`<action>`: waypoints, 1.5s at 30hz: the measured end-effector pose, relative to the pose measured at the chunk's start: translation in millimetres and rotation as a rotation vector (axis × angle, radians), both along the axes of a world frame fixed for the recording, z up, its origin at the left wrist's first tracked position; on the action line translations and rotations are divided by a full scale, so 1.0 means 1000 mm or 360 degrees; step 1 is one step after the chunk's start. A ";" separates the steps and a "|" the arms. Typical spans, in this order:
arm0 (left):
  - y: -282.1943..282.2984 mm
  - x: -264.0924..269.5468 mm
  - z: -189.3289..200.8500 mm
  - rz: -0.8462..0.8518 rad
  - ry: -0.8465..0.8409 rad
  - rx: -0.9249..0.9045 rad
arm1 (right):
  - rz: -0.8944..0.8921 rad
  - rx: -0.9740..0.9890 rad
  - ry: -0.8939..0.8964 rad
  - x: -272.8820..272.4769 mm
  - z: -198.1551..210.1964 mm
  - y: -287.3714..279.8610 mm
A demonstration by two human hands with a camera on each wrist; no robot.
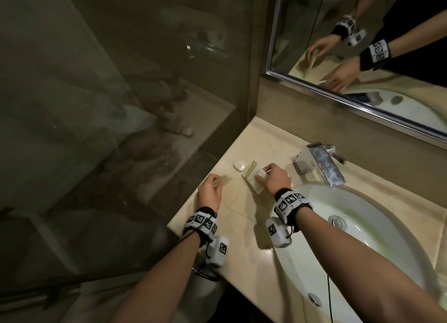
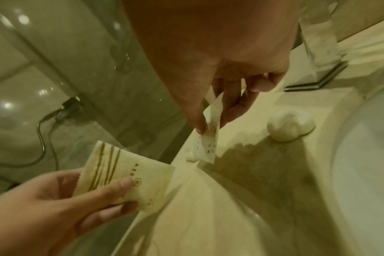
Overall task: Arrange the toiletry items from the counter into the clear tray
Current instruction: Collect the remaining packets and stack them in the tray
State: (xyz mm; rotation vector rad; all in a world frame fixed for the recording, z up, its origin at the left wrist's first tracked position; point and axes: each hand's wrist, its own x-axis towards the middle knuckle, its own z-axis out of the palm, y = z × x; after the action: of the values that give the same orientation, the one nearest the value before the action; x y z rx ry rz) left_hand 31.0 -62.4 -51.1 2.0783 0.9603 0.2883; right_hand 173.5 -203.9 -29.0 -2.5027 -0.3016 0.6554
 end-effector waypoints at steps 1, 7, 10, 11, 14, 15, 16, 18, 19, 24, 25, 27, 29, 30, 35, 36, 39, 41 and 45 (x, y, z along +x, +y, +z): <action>-0.001 0.002 0.005 0.0019 -0.0023 -0.0057 | -0.0029 0.0057 0.0036 0.000 0.004 -0.003; -0.030 0.017 0.045 -0.0009 -0.0257 -0.0547 | -0.0279 0.0539 0.0055 0.004 0.038 -0.050; -0.062 0.032 0.071 -0.0166 -0.0354 -0.0573 | -0.0371 0.0731 -0.0027 0.006 0.061 -0.094; -0.075 0.038 0.078 -0.0232 -0.0377 -0.0563 | -0.0407 0.0772 -0.0063 0.006 0.068 -0.111; -0.119 0.055 0.098 -0.0380 -0.0400 -0.0537 | -0.0502 0.0832 -0.0169 0.005 0.089 -0.168; -0.136 0.061 0.103 -0.0418 -0.0420 -0.0549 | -0.0529 0.0851 -0.0178 0.003 0.097 -0.188; -0.153 0.067 0.106 -0.0459 -0.0442 -0.0557 | -0.0553 0.0868 -0.0181 0.001 0.105 -0.209; -0.191 0.077 0.112 -0.0547 -0.0470 -0.0581 | -0.0609 0.0916 -0.0179 -0.004 0.114 -0.252; -0.211 0.081 0.115 -0.0593 -0.0476 -0.0611 | -0.0651 0.0940 -0.0176 -0.006 0.116 -0.275; -0.312 0.093 0.117 -0.0853 -0.0416 -0.0746 | -0.1050 0.1007 -0.0198 -0.024 0.115 -0.388; -0.332 0.093 0.117 -0.0899 -0.0395 -0.0738 | -0.1130 0.1001 -0.0211 -0.028 0.113 -0.409; -0.368 0.094 0.113 -0.0960 -0.0368 -0.0751 | -0.1278 0.0989 -0.0253 -0.037 0.109 -0.451; -0.401 0.094 0.107 -0.1012 -0.0344 -0.0788 | -0.1406 0.1020 -0.0275 -0.047 0.101 -0.491; -0.415 0.094 0.102 -0.1028 -0.0328 -0.0799 | -0.1444 0.1031 -0.0267 -0.052 0.097 -0.508; -0.471 0.086 0.077 -0.1003 -0.0134 -0.0880 | -0.1679 0.0886 -0.0100 -0.078 0.074 -0.569; -0.478 0.085 0.071 -0.0981 -0.0095 -0.0939 | -0.1693 0.0864 -0.0059 -0.082 0.067 -0.575; -0.493 0.077 0.058 -0.0970 -0.0034 -0.1019 | -0.1706 0.0771 0.0082 -0.091 0.043 -0.587; -0.497 0.072 0.053 -0.0948 -0.0003 -0.1020 | -0.1677 0.0710 0.0135 -0.095 0.027 -0.587; -0.492 0.069 0.044 -0.0850 0.0008 -0.0938 | -0.1548 0.0620 0.0223 -0.094 0.003 -0.576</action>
State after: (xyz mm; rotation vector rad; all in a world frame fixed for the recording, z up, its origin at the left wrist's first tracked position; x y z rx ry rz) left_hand 100.1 -554.7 -7.2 1.6939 0.3887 -0.2538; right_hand 79.7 -779.9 -26.4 -1.8844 0.7336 0.3055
